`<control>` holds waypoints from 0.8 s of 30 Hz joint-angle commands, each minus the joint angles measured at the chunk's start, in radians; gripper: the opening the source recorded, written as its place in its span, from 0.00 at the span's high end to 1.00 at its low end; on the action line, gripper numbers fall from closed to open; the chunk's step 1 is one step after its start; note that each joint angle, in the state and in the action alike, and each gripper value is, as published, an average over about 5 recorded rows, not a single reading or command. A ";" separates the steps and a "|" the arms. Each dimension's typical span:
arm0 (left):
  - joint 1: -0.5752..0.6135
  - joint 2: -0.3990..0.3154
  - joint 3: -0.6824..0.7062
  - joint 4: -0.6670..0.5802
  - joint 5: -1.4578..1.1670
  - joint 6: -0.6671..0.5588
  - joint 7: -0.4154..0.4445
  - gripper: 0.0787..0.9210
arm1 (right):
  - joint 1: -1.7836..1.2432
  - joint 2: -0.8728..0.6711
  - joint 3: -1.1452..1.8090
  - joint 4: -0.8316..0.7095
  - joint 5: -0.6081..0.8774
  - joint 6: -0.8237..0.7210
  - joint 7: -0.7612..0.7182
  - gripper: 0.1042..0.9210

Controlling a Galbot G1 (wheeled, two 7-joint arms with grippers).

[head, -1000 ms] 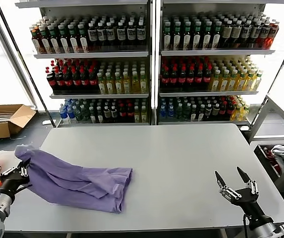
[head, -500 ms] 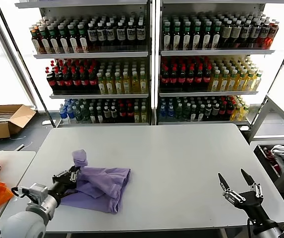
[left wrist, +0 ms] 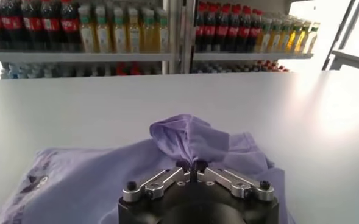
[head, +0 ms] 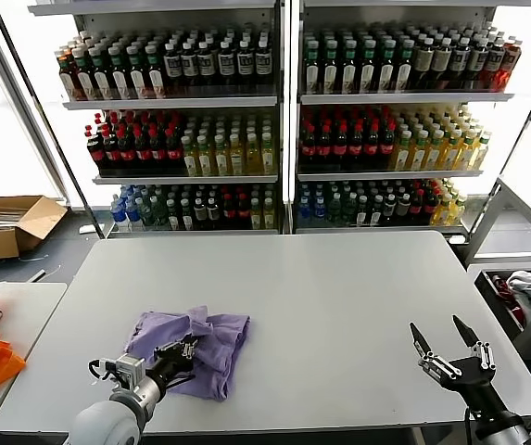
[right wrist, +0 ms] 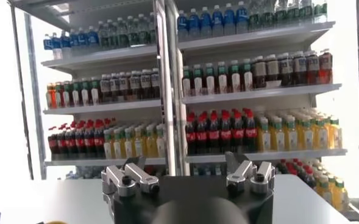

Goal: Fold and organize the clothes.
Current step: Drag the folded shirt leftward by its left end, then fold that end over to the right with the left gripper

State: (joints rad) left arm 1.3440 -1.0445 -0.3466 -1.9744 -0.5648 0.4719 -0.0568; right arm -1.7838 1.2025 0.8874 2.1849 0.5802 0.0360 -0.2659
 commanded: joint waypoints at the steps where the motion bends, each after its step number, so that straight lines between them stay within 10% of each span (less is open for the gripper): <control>1: 0.016 -0.021 0.016 -0.060 -0.077 0.004 -0.030 0.96 | 0.005 0.000 -0.007 -0.005 0.000 -0.002 -0.001 0.12; 24: 0.046 -0.046 0.013 -0.104 -0.082 0.000 -0.039 0.85 | 0.020 -0.004 -0.057 -0.007 -0.002 -0.009 -0.002 0.12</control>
State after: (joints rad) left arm 1.3969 -1.0810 -0.3339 -2.0707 -0.6381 0.4700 -0.0858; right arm -1.7685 1.1991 0.8448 2.1791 0.5790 0.0281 -0.2676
